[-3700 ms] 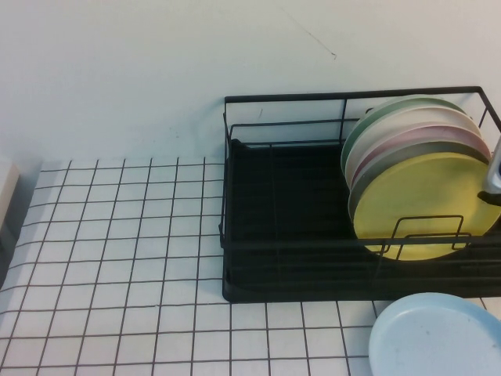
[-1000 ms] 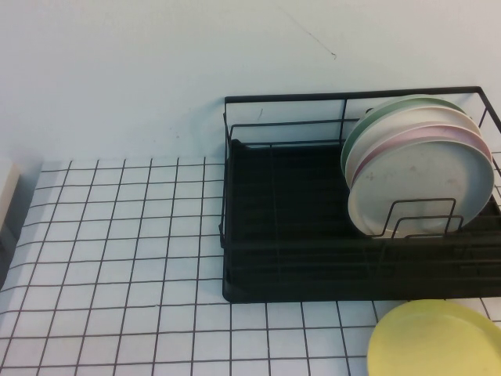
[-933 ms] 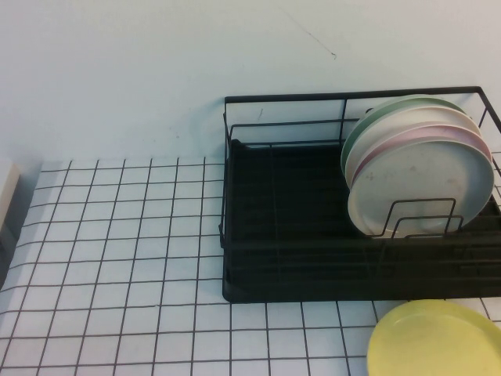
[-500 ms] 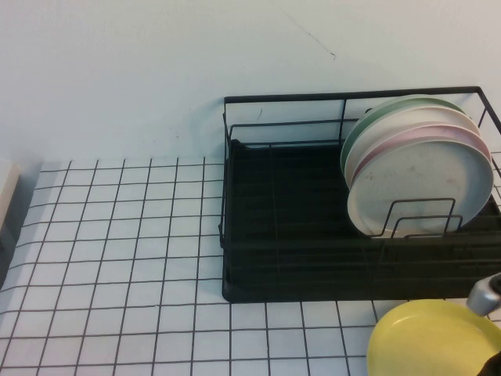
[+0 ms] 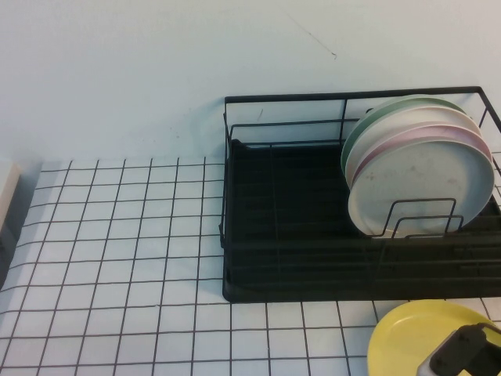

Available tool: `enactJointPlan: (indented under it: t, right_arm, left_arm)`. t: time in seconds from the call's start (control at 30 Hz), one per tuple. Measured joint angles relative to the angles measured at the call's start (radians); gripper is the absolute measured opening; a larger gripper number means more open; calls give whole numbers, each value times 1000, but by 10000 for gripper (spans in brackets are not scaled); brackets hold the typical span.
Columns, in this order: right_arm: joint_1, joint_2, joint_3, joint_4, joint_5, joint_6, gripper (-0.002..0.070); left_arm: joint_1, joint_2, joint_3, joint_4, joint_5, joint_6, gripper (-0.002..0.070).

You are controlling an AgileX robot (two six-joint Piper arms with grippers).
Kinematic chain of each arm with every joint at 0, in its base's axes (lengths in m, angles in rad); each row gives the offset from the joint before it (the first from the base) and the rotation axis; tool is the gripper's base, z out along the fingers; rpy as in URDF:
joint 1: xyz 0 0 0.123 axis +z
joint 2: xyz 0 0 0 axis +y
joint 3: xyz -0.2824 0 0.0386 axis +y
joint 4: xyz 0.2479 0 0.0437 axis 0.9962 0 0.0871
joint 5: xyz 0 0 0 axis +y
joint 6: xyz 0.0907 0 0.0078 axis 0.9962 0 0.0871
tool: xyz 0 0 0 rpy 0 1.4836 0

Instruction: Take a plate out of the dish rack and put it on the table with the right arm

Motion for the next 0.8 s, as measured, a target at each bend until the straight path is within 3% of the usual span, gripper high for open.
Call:
enactJointPlan:
  t: [0.8]
  right_arm:
    - [9, 159, 0, 40, -148, -15, 6]
  left_arm:
    - [0, 0, 0, 0, 0, -5, -3]
